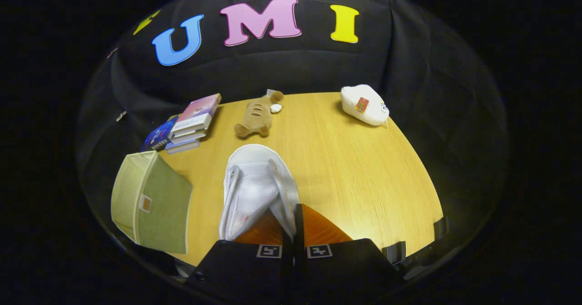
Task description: Open the storage box then place both shoes into the box .Put the left shoe in first, then the right shoe, with the right side of both shoes facing outward in a uniform manner.
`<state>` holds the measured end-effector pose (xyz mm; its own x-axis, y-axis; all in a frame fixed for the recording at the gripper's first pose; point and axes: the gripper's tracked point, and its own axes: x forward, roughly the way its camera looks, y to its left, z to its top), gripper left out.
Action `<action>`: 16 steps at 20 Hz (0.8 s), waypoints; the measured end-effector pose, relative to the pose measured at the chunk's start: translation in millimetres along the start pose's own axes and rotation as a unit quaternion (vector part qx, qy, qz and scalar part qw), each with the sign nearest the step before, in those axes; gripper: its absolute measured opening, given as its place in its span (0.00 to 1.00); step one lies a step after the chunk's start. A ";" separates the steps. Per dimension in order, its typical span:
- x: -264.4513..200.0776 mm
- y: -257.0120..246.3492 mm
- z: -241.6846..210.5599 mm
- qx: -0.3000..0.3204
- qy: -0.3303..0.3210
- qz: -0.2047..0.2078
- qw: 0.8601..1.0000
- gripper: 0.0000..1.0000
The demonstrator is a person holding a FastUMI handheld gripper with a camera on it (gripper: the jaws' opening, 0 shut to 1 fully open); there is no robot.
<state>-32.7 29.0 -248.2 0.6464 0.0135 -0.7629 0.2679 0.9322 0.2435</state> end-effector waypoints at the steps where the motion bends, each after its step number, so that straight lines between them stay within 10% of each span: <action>1: -11.4 15.7 12.2 -0.001 -0.006 0.011 1.000 0.05; 16: -25.8 299.8 -8.2 0.034 0.082 0.094 0.992 0.05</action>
<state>25.0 311.0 -160.5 0.5660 0.2491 -0.7859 0.2038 0.8814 0.4261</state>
